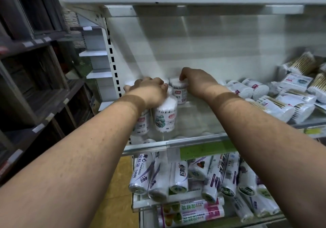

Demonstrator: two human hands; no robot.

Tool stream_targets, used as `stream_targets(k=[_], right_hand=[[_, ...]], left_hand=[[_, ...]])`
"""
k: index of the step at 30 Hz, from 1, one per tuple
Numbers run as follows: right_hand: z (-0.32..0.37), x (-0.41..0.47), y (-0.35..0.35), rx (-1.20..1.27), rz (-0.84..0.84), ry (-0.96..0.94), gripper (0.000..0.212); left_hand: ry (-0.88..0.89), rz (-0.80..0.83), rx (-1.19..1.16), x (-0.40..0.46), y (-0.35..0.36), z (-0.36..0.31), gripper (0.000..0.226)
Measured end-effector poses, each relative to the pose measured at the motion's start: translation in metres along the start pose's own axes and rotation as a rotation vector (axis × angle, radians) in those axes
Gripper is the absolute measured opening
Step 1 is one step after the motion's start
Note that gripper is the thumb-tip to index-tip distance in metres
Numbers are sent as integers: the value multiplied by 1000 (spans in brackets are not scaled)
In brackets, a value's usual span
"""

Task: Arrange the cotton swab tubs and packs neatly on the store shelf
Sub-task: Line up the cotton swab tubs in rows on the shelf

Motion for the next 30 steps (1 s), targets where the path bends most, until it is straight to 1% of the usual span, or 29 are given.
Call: stream_targets(k=[7,12,14,17,20,24,27,30], right_hand=[[-1,3,-6,-1,86,-14,47],[-13,-3,-18,32,80,-41,54],[-21,-5,-25,38,82,-54,53],[-38,-2,-34,2,110,-47,48],[-60,5,-41,-61,127,-20,40],[-84,14,-47,-141,139,1,38],[-93,18,-52,-138,169,-5,35],[-103,25,-58,-170,173,-40,34]], left_hand=[[-4,85,-63,8,-1,4,46],[44,112,30,6,-10,-4,44],[54,127,39,5,-15,-8,46],[60,60,12,11,-25,-18,48],[90,-21,-16,22,-29,-38,44],[182,-54,-51,34,-22,-76,40],[278,-66,7,42,-10,-104,39],[296,-59,29,49,0,-125,36]])
Point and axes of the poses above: each hand's wrist, its own x-axis towards the middle knuckle, its own y-axis out of the palm, z = x × y, the point moved 6 cm from there along x, towards the middle knuckle, and after that the axes turned 9 degrees about y, right-handed, at the moved point
